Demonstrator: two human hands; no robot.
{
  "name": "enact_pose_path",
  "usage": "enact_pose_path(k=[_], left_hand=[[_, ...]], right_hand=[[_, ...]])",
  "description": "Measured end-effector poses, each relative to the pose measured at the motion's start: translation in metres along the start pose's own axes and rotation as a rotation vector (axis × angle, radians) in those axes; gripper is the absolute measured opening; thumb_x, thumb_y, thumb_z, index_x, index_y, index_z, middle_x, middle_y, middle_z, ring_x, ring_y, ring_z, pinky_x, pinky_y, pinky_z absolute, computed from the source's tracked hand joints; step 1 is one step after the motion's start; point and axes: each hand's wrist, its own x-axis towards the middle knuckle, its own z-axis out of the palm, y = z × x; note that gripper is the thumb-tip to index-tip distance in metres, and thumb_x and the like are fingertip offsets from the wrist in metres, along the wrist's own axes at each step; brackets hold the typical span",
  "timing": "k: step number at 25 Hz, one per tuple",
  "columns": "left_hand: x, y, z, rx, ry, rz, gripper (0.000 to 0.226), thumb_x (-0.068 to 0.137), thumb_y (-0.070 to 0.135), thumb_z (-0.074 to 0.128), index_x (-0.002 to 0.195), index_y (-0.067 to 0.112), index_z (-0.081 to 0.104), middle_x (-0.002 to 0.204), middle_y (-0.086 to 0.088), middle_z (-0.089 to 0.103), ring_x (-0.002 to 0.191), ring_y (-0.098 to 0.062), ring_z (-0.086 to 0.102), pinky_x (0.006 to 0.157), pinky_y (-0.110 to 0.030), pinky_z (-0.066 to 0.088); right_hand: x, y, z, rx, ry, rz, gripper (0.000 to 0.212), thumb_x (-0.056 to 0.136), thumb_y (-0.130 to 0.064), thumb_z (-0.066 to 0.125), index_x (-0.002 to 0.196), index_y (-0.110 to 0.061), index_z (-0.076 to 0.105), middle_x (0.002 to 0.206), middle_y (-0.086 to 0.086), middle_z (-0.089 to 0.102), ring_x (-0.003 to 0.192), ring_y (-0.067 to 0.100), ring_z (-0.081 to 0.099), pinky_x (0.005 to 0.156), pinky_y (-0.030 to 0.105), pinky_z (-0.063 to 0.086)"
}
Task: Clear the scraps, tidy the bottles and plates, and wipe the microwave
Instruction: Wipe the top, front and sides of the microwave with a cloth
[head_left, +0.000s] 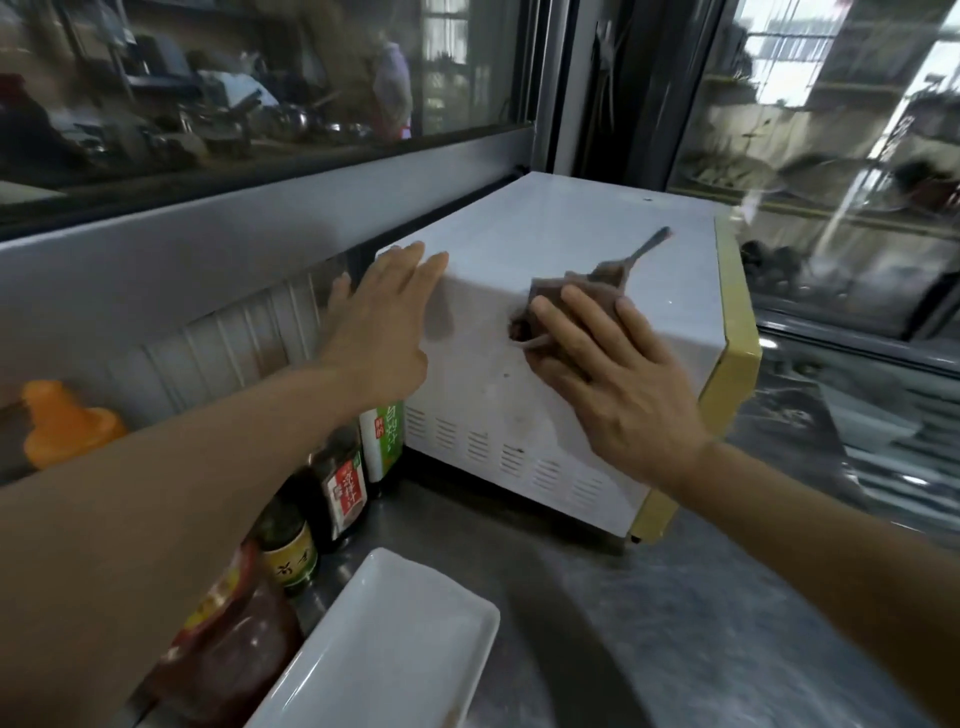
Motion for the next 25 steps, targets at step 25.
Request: enact_pose_path(k=[25], left_hand=[[0.01,-0.027,-0.034,-0.197,-0.103,-0.041,0.083,0.078,0.005,0.068,0.147,0.024,0.025,0.152,-0.001,0.03,0.138,-0.022,0.03,0.11,-0.035,0.029]], right_hand=[[0.051,-0.038,0.015,-0.005,-0.142,-0.103,0.048,0.084,-0.018,0.044,0.13,-0.009,0.054,0.15,0.014,0.034,0.141,0.032,0.026,0.117,0.053,0.016]])
